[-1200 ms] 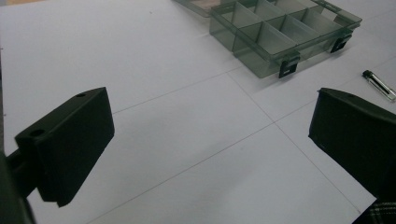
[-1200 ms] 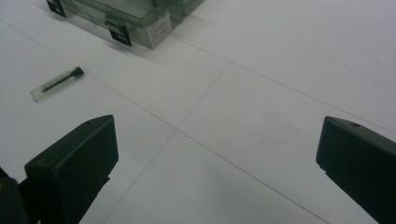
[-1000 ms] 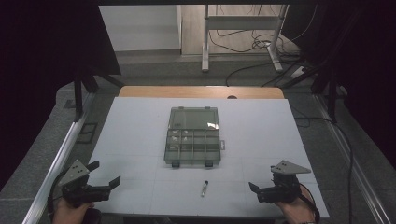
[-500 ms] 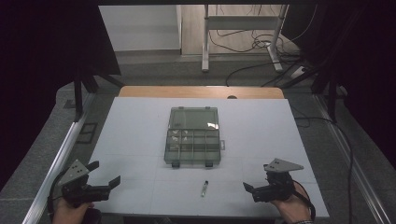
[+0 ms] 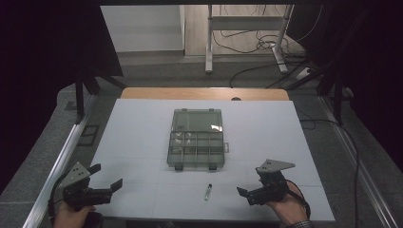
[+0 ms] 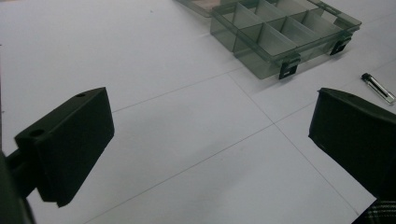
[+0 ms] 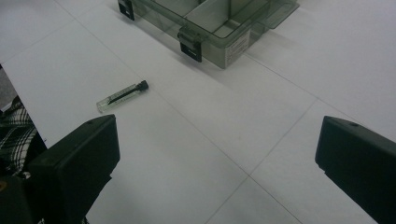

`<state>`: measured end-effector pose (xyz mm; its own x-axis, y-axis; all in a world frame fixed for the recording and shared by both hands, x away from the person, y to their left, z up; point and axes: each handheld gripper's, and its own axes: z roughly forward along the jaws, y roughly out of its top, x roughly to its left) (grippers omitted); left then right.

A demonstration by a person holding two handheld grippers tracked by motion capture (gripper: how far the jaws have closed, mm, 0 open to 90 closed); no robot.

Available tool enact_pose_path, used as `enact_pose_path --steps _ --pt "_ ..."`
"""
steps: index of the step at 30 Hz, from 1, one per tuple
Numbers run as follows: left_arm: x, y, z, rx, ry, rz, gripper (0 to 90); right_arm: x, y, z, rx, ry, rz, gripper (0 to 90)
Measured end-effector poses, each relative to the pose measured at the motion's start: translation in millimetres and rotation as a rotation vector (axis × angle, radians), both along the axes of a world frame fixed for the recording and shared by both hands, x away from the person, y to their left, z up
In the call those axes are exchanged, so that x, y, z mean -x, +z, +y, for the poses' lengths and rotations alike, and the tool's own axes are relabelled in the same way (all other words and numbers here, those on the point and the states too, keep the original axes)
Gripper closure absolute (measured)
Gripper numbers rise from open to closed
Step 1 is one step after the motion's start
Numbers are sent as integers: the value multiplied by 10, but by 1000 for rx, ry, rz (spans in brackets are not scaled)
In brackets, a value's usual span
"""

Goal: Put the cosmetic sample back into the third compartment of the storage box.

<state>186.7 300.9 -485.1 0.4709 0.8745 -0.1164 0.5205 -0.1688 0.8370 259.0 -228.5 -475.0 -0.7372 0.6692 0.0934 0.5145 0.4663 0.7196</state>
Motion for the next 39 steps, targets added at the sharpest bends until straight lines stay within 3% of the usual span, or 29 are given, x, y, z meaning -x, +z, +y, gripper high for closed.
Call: enact_pose_path --steps 6,15,20,36,39 --pt "-3 -1 4 3 -1 3 4 -15 -23 67 32 7 -7 0" --pt "-8 -3 6 6 -1 5 4 -29 -40 202 54 18 20 0" --pt "-10 -3 9 8 -3 7 4 -51 -64 315 78 51 36 0" --pt "-15 -4 8 8 -8 11 4 -101 -107 591 112 154 27 0" --pt "-18 -4 10 9 -8 13 4 -115 -132 669 123 168 52 0"
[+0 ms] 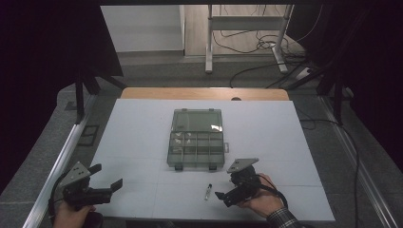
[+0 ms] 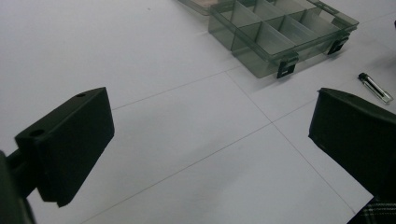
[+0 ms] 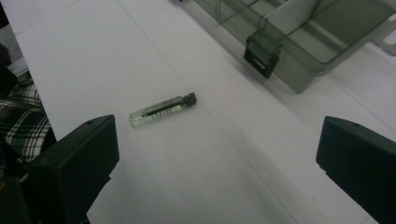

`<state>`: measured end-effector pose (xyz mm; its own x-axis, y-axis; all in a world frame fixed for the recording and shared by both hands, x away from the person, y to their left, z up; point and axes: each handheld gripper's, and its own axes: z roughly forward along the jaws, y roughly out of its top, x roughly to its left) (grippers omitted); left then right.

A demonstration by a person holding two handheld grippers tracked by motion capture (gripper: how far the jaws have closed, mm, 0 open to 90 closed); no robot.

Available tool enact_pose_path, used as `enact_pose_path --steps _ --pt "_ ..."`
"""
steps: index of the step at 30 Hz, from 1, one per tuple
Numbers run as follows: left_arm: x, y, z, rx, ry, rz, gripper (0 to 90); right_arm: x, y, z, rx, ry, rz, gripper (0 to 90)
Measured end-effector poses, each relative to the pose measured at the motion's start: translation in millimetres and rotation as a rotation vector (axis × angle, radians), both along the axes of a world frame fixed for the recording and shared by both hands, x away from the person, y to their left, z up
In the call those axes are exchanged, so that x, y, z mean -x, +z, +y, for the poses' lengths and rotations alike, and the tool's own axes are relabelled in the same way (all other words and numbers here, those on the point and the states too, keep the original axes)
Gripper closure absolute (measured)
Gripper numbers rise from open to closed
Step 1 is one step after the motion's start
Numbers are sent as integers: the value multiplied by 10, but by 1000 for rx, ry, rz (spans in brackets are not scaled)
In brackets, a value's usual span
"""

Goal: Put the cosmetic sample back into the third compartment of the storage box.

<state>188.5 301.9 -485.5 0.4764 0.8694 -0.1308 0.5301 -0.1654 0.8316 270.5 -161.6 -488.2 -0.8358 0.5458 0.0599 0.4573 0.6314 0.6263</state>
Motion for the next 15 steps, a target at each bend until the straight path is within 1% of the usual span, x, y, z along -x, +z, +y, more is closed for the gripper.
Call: enact_pose_path --steps 1,2,4,6,9,11,14,15 --pt "0 0 2 0 0 0 4 0 0 0 0 0 0 0" --pt "0 0 3 1 0 0 4 -3 -11 27 5 12 10 0" --pt "-1 0 3 1 -1 1 4 -8 -31 72 22 28 12 0" --pt "1 0 1 1 -2 0 4 -5 -57 142 38 38 21 24" --pt "0 0 1 1 -2 0 4 1 -73 186 42 53 24 41" --pt "0 0 2 1 -3 0 4 -2 -102 246 42 82 38 79" --pt "0 0 3 2 -3 0 4 -12 -126 280 46 91 50 93" --pt "0 0 2 2 -3 0 4 -23 -146 308 49 103 53 115"
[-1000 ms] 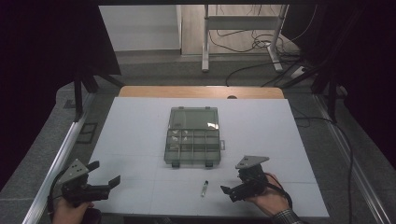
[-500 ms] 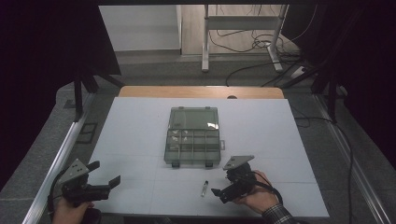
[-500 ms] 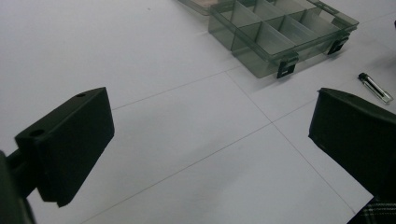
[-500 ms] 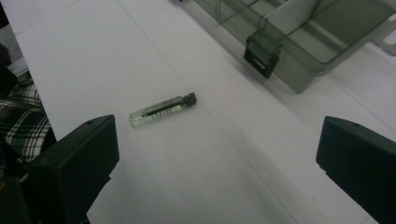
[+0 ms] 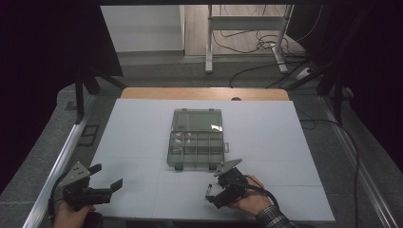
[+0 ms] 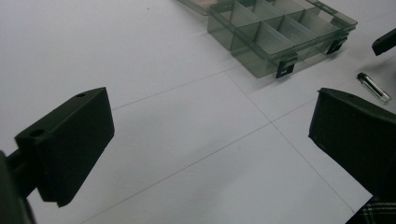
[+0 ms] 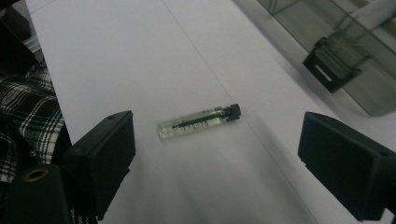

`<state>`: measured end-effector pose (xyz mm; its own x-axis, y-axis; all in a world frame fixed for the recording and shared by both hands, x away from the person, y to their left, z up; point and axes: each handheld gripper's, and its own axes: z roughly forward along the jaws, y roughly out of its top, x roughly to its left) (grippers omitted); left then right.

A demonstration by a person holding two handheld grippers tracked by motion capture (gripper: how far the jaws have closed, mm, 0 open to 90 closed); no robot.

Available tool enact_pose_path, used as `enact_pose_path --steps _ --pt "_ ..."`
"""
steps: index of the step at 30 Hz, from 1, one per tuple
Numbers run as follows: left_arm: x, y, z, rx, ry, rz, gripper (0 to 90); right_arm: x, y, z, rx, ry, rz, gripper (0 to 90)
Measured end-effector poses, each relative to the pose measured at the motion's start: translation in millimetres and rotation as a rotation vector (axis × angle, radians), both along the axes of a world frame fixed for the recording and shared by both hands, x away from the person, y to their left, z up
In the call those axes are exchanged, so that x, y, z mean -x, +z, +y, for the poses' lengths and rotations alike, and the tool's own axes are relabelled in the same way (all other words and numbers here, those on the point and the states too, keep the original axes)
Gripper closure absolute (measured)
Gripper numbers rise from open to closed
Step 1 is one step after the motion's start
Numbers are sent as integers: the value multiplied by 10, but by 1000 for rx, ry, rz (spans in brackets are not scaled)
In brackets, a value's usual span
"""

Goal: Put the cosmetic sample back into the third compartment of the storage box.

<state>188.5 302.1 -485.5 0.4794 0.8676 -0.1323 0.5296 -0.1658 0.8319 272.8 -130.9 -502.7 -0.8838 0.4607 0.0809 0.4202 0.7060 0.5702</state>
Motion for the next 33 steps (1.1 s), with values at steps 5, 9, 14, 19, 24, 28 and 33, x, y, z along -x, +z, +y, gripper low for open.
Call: enact_pose_path --steps 5,9,14,19,24,28,33 --pt "0 0 -2 -1 -1 0 4 -22 -47 77 8 27 4 178" --pt "1 0 -1 0 -2 -1 4 -28 -72 131 14 43 17 212" --pt "0 0 0 1 -3 0 4 -30 -112 181 34 76 11 235" --pt "0 0 0 0 -4 0 4 -27 -141 227 42 99 -11 250" --pt "1 0 0 1 -5 -1 4 -25 -161 256 57 122 -29 320" --pt "1 0 1 2 -6 -1 4 -23 -153 253 67 113 -48 393" --pt "3 0 2 3 -6 -3 4 -20 -148 255 72 110 -49 395"
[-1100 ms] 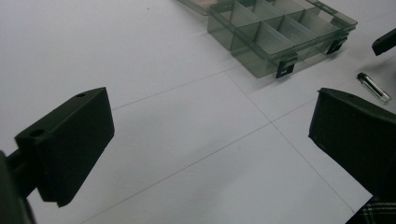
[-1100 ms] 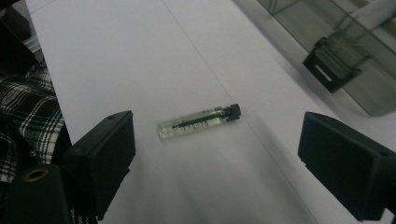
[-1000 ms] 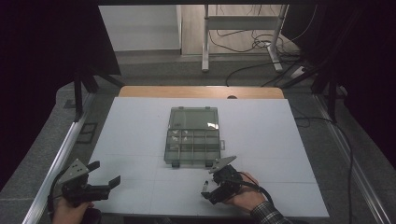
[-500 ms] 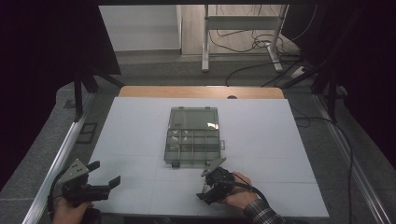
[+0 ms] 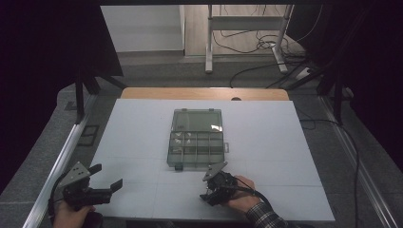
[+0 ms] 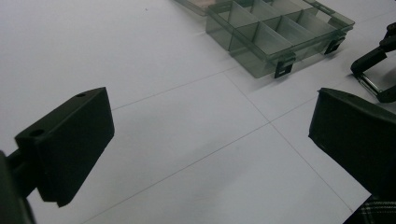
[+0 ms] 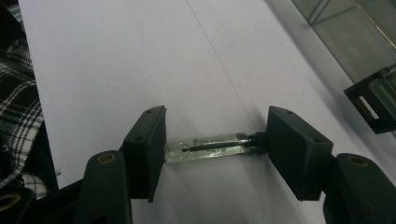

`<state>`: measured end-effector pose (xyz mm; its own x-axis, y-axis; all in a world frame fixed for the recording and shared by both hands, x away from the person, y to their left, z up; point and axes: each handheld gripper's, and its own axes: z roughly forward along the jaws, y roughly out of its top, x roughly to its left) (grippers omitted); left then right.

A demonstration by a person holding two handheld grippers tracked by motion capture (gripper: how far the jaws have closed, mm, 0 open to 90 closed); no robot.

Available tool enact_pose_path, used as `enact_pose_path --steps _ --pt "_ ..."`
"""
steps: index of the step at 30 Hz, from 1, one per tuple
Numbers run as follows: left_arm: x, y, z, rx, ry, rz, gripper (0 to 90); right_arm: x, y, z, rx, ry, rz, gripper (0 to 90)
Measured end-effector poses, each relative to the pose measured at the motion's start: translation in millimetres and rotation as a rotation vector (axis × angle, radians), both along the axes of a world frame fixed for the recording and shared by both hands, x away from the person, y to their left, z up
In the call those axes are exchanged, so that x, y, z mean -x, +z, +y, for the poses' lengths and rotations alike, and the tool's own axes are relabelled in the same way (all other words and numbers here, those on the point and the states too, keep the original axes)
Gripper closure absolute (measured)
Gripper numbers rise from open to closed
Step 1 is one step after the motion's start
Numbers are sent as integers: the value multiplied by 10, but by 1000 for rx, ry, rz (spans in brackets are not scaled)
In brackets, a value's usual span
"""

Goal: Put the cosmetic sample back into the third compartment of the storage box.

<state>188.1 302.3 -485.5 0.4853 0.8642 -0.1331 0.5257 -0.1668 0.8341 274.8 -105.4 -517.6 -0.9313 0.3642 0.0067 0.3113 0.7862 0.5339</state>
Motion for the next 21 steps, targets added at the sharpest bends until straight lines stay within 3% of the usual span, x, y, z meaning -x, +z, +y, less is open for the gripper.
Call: enact_pose_path --steps 7,21 --pt "-1 0 0 0 -1 0 4 -25 31 -27 -24 -34 9 395" --pt "-5 -1 -5 -4 -2 4 5 -74 149 -92 -83 -77 -15 395"
